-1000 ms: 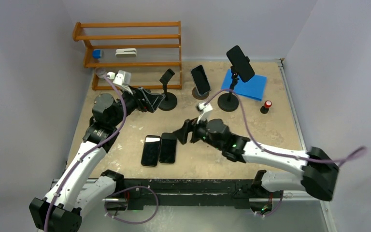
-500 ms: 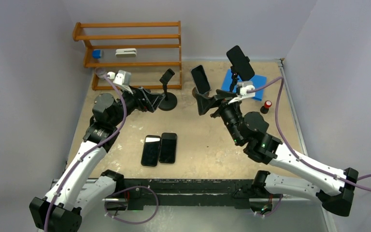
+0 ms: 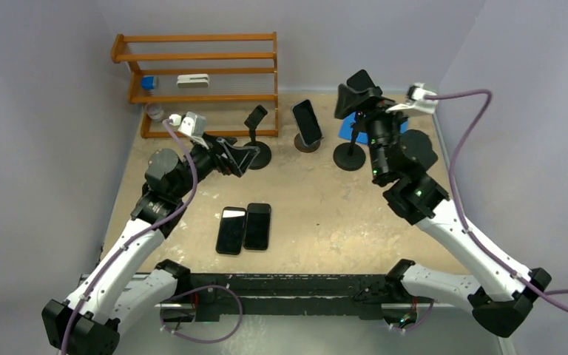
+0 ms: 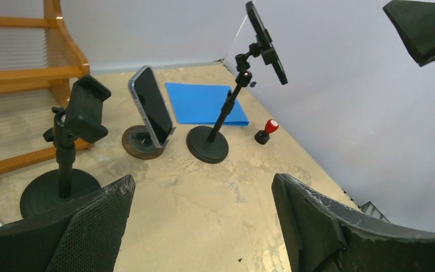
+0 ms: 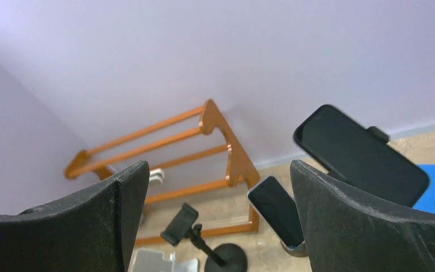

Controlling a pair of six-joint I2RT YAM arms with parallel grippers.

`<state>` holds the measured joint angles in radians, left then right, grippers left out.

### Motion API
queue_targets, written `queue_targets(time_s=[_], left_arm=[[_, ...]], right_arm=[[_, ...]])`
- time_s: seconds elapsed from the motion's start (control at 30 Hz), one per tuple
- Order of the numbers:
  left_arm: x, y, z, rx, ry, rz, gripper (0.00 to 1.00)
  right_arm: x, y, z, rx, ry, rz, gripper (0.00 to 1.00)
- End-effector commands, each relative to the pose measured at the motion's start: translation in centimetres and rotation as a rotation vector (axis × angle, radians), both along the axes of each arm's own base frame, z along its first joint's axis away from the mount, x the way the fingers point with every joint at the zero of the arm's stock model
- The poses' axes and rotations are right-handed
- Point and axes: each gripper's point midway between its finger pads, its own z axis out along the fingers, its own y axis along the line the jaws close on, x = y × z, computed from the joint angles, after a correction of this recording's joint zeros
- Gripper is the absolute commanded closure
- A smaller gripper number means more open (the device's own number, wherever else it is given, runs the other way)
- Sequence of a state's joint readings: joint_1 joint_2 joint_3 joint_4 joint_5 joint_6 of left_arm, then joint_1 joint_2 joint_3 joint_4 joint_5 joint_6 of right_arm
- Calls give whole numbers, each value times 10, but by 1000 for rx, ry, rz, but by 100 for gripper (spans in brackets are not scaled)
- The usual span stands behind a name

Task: Remove the phone from the phone stand
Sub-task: Move the phone stand with the phone to the center of the board.

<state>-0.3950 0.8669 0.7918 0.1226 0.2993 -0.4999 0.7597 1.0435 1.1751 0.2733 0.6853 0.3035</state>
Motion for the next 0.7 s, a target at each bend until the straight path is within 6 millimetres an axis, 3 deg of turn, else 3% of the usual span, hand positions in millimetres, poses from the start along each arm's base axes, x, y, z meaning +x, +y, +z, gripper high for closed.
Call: queue_targets(time_s=[0.0, 0.13, 0.27, 0.43, 0.53, 0.67], left_arm=[[-5, -1, 28, -92, -119, 4, 9], [3, -20, 56, -228, -35, -78, 7], [27, -72, 82, -229, 55, -185, 6], [56, -131, 82, -207, 100, -226, 6], [79, -155, 68, -234, 183, -244, 6], [96, -193, 68, -226, 175, -274, 6]], right_arm=[[-9, -30, 22, 168, -42, -11, 5], [-34, -32, 6, 226, -97, 81, 6], [-49, -43, -17, 241, -75, 89, 7], [-61, -52, -44, 224, -11, 85, 7], [-65, -57, -61, 214, 21, 73, 7], [-73, -62, -68, 190, 5, 86, 8]])
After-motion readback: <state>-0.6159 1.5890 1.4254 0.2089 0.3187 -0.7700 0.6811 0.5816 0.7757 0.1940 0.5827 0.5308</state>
